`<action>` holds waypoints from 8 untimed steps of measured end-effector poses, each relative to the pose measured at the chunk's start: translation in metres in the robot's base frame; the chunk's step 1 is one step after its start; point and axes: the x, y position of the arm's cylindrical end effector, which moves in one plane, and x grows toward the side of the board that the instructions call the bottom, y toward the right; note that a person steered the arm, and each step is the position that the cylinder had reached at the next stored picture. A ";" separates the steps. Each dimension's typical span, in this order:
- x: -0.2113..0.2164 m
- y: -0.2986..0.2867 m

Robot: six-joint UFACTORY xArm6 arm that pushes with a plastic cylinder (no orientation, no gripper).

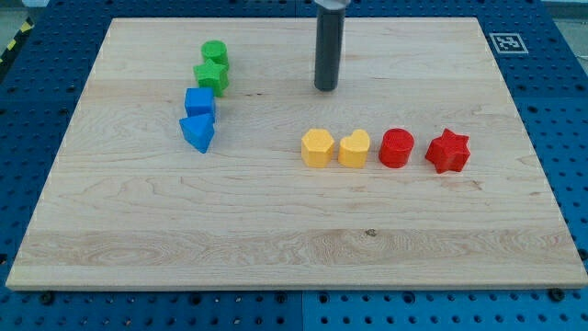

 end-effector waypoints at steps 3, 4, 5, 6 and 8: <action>0.028 0.021; 0.023 0.031; 0.023 0.032; 0.022 0.034; -0.093 0.011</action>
